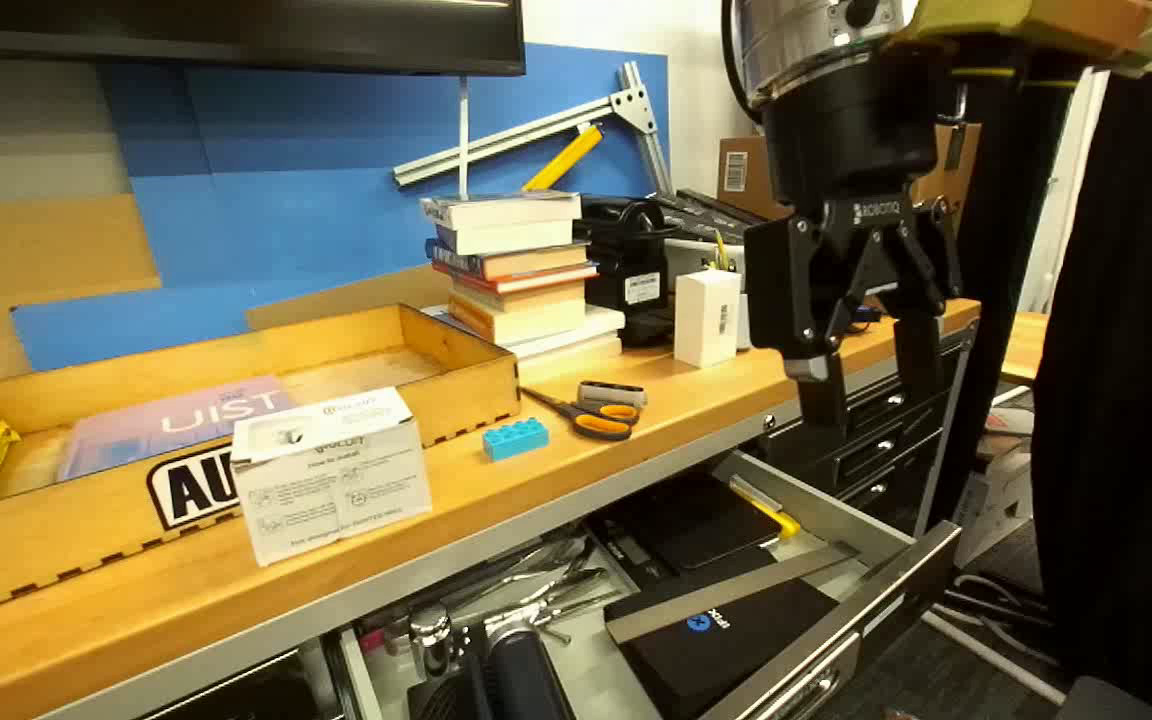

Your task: Put the blue object in the drawer and close the drawer

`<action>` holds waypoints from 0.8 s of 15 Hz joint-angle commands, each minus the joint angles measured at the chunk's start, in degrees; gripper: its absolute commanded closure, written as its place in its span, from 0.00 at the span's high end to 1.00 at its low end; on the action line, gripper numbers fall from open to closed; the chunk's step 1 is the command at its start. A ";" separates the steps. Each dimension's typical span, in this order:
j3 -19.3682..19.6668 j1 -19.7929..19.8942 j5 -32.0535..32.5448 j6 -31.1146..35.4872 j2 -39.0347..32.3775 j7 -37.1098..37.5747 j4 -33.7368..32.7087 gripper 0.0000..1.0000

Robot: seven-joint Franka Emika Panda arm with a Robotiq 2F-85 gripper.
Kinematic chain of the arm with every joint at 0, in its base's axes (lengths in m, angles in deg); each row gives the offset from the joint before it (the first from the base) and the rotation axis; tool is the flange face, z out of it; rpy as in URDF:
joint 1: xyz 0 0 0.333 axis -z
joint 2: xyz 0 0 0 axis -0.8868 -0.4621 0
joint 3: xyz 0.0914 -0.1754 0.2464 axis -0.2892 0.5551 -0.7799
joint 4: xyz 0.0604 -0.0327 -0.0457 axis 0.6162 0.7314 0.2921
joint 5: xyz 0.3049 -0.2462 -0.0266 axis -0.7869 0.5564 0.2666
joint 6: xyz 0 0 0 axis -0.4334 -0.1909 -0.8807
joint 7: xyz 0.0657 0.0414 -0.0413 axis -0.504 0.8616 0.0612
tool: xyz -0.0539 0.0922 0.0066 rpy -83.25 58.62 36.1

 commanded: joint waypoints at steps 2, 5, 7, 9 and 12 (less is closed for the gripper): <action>-0.04 0.06 0.00 -0.06 0.07 -0.03 -0.59 1.00; -0.42 0.81 1.06 0.04 -2.48 1.21 -3.22 1.00; -0.69 1.83 3.80 0.69 -11.25 1.91 -10.03 1.00; -0.97 2.10 6.44 2.29 -17.07 2.43 -15.03 1.00; -1.01 1.39 9.60 2.94 -27.23 0.51 -24.20 1.00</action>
